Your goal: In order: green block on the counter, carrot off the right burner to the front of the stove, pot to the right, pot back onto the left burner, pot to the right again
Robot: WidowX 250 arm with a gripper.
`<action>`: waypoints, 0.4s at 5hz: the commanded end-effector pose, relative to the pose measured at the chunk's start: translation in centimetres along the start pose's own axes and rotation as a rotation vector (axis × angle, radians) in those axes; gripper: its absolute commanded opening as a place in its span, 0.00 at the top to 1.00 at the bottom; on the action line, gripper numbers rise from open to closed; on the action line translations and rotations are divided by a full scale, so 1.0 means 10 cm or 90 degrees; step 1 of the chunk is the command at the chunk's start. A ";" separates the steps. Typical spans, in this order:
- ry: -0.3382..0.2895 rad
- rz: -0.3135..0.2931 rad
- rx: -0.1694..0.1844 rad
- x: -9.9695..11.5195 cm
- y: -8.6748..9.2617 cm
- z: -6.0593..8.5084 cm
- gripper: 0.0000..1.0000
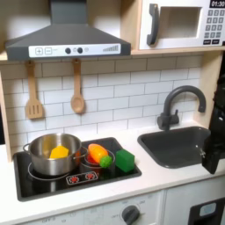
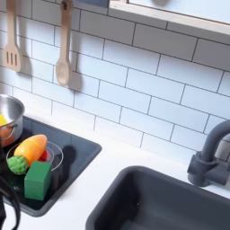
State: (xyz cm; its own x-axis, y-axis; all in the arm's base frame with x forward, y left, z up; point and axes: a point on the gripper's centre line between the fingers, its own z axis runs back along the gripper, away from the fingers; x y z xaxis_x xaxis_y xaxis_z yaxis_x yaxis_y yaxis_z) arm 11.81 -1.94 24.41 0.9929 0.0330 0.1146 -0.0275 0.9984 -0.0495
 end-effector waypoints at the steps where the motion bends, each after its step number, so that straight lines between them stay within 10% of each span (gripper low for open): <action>1: -0.001 -0.001 0.000 0.00 0.00 0.00 0.00; 2: -0.006 0.002 -0.007 0.01 0.02 -0.03 0.00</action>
State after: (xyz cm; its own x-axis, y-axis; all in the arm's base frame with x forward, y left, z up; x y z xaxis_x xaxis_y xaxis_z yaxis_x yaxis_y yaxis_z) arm 11.93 -1.80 24.17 0.9916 0.0307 0.1253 -0.0239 0.9982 -0.0554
